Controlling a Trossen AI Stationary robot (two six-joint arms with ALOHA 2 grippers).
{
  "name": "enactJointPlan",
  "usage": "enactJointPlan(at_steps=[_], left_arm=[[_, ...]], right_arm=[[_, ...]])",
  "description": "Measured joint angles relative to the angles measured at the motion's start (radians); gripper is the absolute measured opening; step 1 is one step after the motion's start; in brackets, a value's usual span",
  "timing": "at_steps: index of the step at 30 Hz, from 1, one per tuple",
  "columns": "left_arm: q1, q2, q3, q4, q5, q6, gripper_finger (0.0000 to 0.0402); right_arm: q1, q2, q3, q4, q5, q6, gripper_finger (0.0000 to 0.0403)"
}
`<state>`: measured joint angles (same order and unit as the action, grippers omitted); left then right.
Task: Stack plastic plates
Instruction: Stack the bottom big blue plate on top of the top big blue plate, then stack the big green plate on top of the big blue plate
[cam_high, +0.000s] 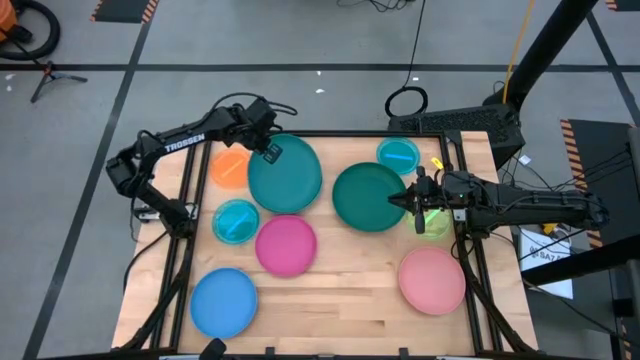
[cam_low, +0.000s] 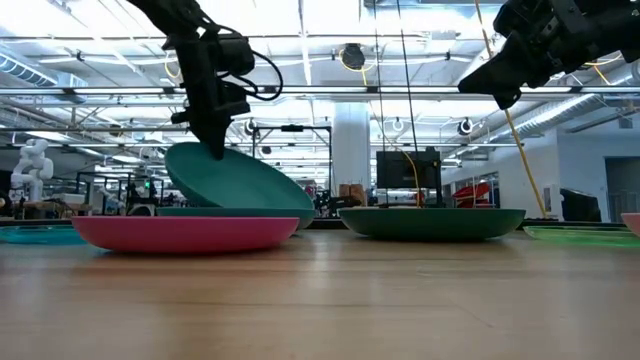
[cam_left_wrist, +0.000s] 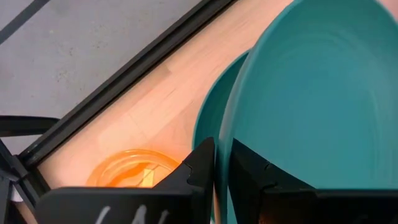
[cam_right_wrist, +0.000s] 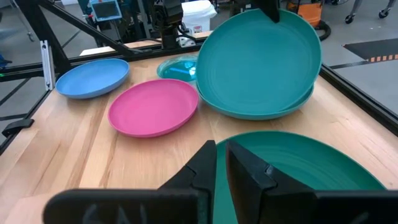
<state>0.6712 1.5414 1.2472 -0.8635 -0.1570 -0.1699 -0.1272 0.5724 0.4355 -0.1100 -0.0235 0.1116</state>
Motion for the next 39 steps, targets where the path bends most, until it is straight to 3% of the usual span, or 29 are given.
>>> enactJointPlan(at_steps=[23, 34, 39], left_arm=[[0.0, -0.001, 0.0, -0.002, 0.007, 0.027, 0.005], [0.0, -0.001, 0.0, -0.004, -0.02, 0.006, 0.0169], [-0.023, -0.001, 0.0, -0.004, -0.006, -0.017, 0.019]], right_arm=[[0.0, 0.0, 0.0, 0.0, 0.0, 0.0, 0.0029], [0.0, 0.0, 0.0, 0.0, 0.0, 0.0, 0.0029], [0.0, 0.0, 0.0, 0.0, 0.0, 0.0, 0.0029]])
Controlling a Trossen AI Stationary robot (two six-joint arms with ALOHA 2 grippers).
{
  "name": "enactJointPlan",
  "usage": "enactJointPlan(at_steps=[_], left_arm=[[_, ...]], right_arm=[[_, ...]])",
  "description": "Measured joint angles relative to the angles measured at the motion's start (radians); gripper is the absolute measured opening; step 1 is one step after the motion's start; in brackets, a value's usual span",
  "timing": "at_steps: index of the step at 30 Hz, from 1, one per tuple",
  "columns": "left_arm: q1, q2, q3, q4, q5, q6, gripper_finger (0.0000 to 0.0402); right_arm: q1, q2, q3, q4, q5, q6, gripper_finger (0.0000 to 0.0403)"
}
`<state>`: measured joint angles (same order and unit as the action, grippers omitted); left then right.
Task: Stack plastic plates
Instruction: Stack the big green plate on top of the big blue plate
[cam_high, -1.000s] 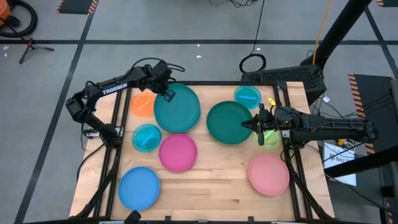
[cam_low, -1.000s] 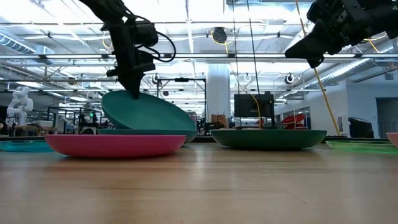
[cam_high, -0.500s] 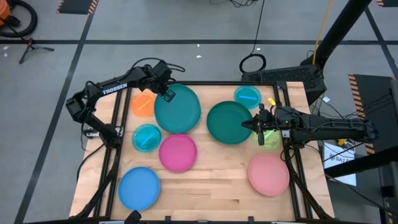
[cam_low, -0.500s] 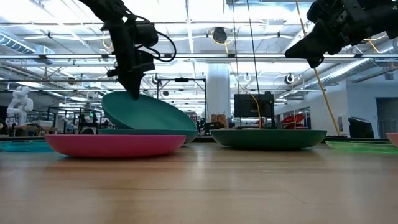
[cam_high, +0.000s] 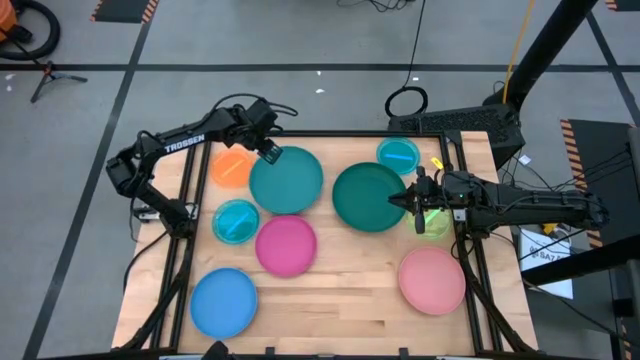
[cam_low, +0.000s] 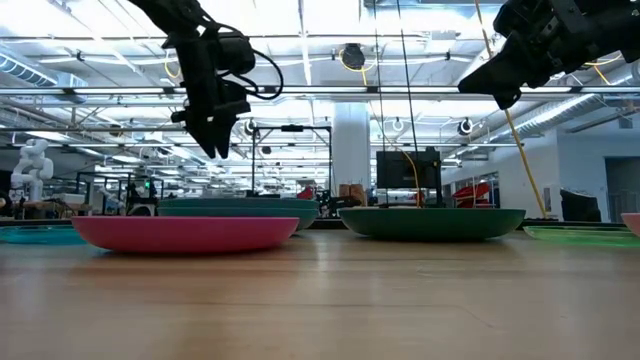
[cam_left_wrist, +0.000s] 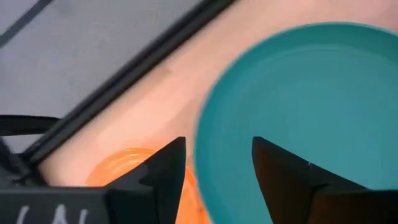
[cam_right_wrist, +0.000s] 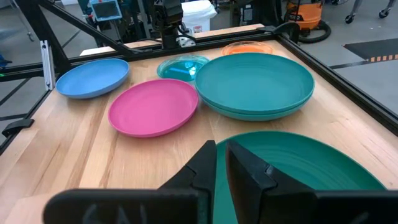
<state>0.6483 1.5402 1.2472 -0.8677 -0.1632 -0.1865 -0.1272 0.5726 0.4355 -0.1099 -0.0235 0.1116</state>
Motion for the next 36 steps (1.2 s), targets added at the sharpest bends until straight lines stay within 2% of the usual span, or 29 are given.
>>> enactJointPlan(at_steps=[5, 9, 17, 22, 27, 36], left_arm=[[-0.092, 0.0, 0.0, 0.007, 0.014, -0.039, 0.0191], [-0.216, 0.0, 0.0, 0.068, 0.014, -0.097, 0.0191], [-0.493, 0.0, 0.0, 0.36, 0.008, -0.139, 0.0191], [-0.606, 0.0, 0.0, 0.516, -0.027, -0.121, 0.0191], [-0.645, 0.0, 0.0, 0.573, -0.089, -0.105, 0.0191], [-0.582, 0.034, 0.0, 0.603, -0.101, -0.113, 0.0191]], right_arm=[[0.0, 0.0, 0.0, 0.0, 0.0, 0.0, 0.0029], [0.0, 0.0, 0.0, 0.0, 0.0, 0.0, 0.0029], [0.0, 0.0, 0.0, 0.0, 0.0, 0.002, 0.0029], [0.0, 0.0, 0.0, 0.0, 0.0, 0.031, 0.0029], [0.0, 0.0, 0.0, 0.001, 0.0, 0.039, 0.0029], [0.0, 0.0, 0.0, 0.084, -0.005, 0.041, 0.0029]])
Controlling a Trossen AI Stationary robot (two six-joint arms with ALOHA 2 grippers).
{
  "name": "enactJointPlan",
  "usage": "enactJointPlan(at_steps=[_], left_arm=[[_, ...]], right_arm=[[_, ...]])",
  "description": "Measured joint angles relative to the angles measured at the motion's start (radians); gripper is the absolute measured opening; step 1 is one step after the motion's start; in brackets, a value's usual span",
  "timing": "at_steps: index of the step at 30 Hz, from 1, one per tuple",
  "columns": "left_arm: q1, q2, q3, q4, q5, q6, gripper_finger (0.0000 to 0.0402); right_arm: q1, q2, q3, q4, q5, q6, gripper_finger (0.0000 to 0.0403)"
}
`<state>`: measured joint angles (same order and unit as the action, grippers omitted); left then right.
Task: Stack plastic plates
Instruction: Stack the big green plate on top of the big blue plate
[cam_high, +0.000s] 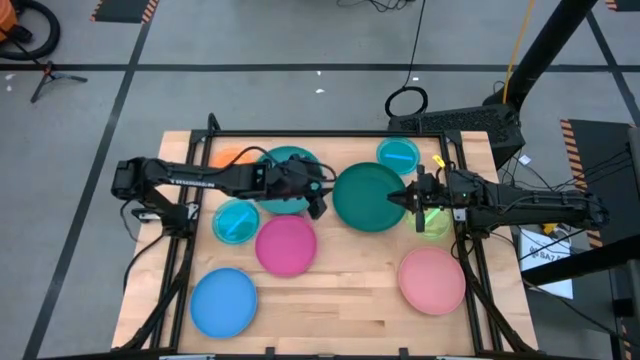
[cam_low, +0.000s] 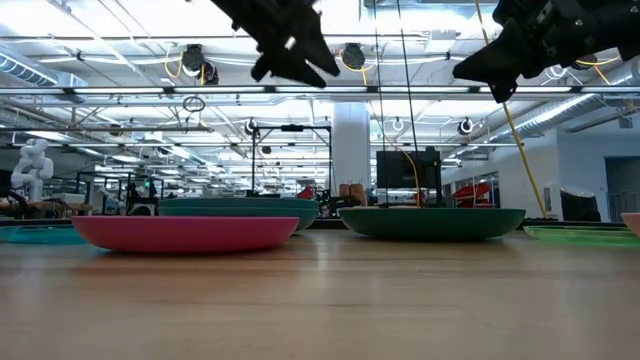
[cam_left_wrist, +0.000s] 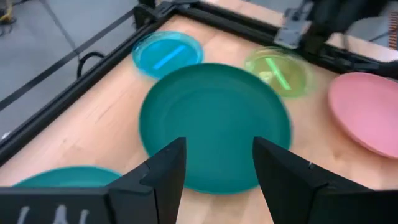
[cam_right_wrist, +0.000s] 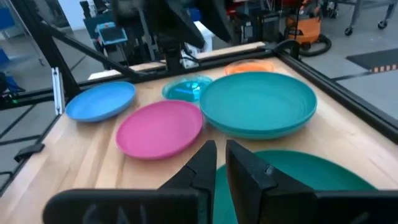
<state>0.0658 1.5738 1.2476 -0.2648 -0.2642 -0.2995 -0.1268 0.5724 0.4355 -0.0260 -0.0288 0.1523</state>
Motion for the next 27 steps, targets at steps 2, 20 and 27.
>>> enactJointPlan(at_steps=[2, 20, 27], left_arm=[[0.018, 0.029, 0.0, 0.034, 0.0, -0.009, 0.0191], [0.171, 0.24, 0.0, 0.279, 0.195, 0.029, 0.0191], [0.188, 0.24, 0.0, 0.305, 0.222, 0.035, 0.0191]], right_arm=[[0.0, 0.0, 0.0, -0.001, -0.001, -0.007, 0.0029], [0.135, -0.039, 0.0, 0.127, -0.028, -0.222, 0.0029], [0.181, -0.078, 0.0, 0.127, -0.027, -0.247, 0.0029]])
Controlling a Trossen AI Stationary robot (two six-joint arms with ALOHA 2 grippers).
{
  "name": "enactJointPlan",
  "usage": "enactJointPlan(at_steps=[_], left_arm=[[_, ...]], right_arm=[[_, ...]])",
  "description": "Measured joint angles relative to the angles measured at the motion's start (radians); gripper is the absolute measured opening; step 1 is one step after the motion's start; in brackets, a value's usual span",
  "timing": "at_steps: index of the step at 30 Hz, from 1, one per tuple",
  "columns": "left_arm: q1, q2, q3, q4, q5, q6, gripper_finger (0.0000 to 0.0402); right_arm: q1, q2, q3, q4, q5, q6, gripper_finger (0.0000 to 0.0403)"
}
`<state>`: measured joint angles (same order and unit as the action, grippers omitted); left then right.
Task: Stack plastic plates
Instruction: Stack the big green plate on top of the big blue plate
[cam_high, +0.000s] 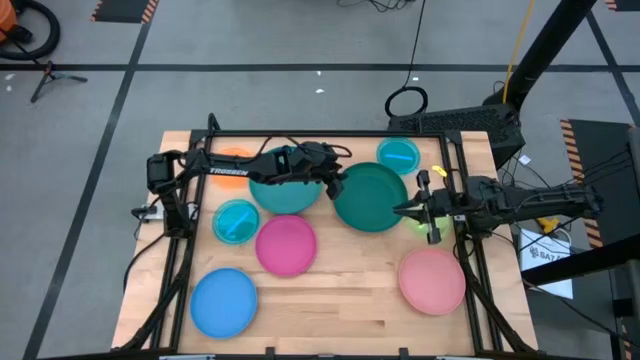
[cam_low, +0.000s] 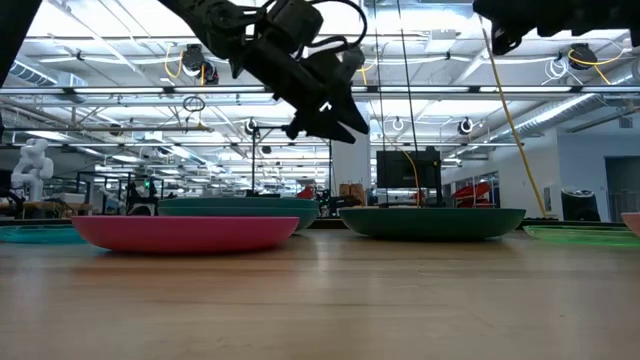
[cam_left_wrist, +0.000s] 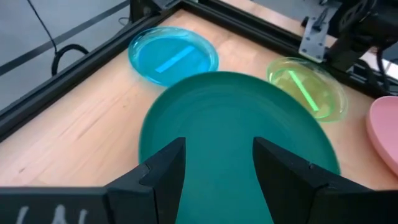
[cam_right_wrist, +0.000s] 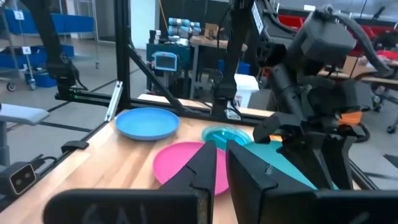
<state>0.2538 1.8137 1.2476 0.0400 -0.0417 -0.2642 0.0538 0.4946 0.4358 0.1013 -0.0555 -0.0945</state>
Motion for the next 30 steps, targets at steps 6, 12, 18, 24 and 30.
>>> enactJointPlan(at_steps=[6, 12, 18, 24, 30], left_arm=[[-0.016, 0.0, 0.0, 0.016, 0.0, 0.002, 0.0191], [-0.056, -0.012, 0.0, 0.053, 0.0, 0.063, 0.0191], [-0.065, -0.034, 0.001, 0.04, 0.0, 0.132, 0.0191], [-0.028, -0.032, 0.001, -0.025, -0.004, 0.126, 0.0191], [-0.012, -0.031, 0.0, -0.026, -0.011, 0.104, 0.0191]], right_arm=[[0.007, -0.007, 0.0, -0.043, 0.007, 0.003, 0.0029], [0.007, -0.006, 0.0, -0.082, 0.145, 0.061, 0.0029], [0.007, -0.003, 0.0, -0.056, 0.187, 0.075, 0.0029], [0.007, -0.003, 0.0, -0.037, 0.187, 0.086, 0.0029], [0.007, -0.002, 0.0, -0.047, 0.186, 0.084, 0.0029]])
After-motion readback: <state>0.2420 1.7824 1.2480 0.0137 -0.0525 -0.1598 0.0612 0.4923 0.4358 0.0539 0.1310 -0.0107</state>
